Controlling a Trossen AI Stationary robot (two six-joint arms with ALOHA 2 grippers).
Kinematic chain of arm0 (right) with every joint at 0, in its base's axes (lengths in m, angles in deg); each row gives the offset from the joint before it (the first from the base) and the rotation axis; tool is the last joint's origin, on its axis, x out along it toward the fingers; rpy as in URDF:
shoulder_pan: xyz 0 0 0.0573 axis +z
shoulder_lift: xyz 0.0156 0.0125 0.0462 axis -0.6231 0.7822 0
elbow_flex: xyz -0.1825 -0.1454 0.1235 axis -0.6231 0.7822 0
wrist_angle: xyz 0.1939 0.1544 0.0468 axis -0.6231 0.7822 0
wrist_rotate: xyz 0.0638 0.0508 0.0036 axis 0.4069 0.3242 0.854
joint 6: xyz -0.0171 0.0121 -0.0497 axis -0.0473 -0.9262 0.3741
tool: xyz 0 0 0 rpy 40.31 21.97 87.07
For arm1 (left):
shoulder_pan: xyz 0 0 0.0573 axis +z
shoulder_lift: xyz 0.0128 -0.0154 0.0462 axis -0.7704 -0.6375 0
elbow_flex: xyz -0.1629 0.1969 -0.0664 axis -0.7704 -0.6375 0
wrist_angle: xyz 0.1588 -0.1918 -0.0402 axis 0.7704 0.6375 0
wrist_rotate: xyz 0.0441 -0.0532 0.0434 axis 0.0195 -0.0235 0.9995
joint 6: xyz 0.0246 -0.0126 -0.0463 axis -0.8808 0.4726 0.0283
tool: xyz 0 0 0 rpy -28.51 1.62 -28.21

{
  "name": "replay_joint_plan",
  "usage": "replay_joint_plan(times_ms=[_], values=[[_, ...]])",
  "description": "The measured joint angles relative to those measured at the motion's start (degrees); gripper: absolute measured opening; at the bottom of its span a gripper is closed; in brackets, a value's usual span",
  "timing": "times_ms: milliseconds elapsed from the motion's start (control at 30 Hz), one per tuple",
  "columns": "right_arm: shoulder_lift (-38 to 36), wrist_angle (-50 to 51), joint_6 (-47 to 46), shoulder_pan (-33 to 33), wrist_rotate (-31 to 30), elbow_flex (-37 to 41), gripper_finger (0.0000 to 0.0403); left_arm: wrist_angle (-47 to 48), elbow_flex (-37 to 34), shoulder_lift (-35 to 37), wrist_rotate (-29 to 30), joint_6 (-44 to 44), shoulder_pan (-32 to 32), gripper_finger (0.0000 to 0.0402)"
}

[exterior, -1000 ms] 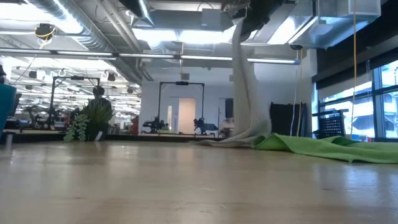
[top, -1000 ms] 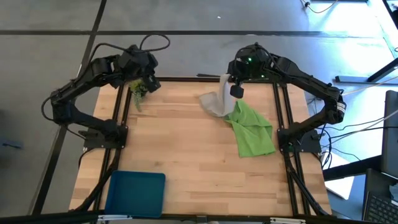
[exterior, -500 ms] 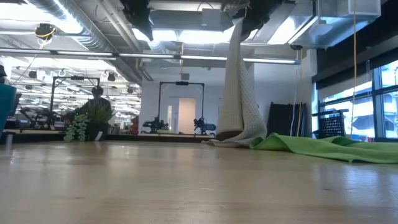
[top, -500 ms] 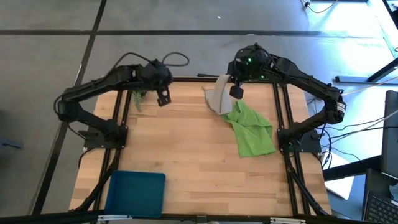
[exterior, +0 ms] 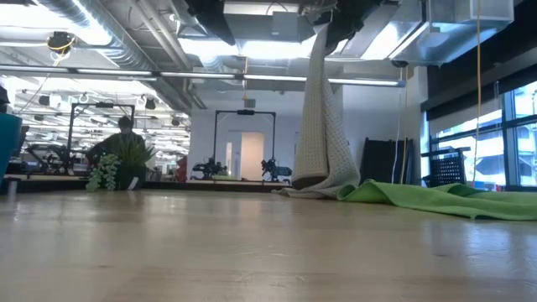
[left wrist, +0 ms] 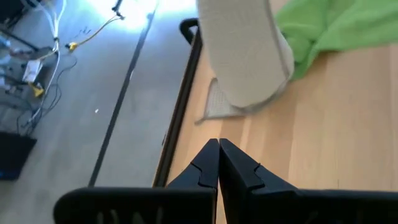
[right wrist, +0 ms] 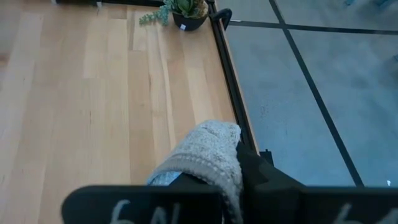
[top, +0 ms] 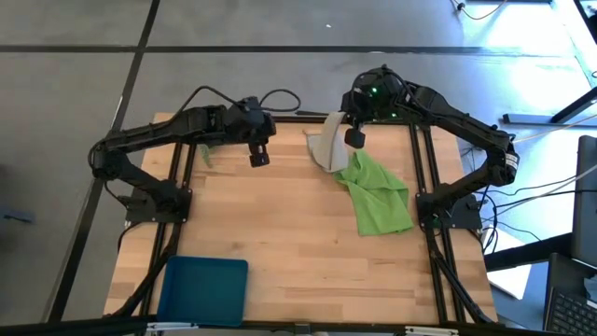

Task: Fold microfiber towels
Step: Fold the gray microfiber cloth

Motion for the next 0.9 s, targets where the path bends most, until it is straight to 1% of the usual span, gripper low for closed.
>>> replay_joint_plan(times_ms=[100, 200, 300, 400, 533, 567, 733, 900], values=[[0.0, 0.0, 0.0, 0.0, 0.0, 0.0, 0.0006, 0.67, 0.0, 0.0, -2.08, -1.69, -1.45, 0.0], [0.0, 0.0, 0.0, 0.0, 0.0, 0.0, 0.0006, 0.75, 0.0, 0.0, -7.22, -1.85, -2.8, 0.0], [0.0, 0.0, 0.0, 0.0, 0.0, 0.0, 0.0006, 0.17, 0.04, -0.71, -11.78, 0.71, -4.43, 0.0], [0.0, 0.0, -0.02, 0.0, 0.0, 0.0, 0.0006, 0.05, -0.01, -1.04, -11.77, 2.77, -6.28, 0.0006], [0.0, -0.33, -0.81, 0.02, 0.0, 0.0, 0.0006, -1.32, -0.09, -2.07, -10.15, 2.83, -8.16, 0.0033], [0.0, -0.57, -1.57, 0.0, 0.0, 0.0, 0.0006, -3.05, -0.06, -2.33, -10.05, 2.65, -8.54, 0.0041], [0.0, -0.6, -2.96, 0.0, 0.0, 0.0, 0.0006, -7.59, 0.14, -3.75, -10.17, -1.62, -10.16, 0.0074], [0.0, -0.85, -6.18, 0.0, 0.0, 0.02, 0.0006, -6.85, 0.0, -8.25, -10.64, -1.22, -10.75, 0.0076]])
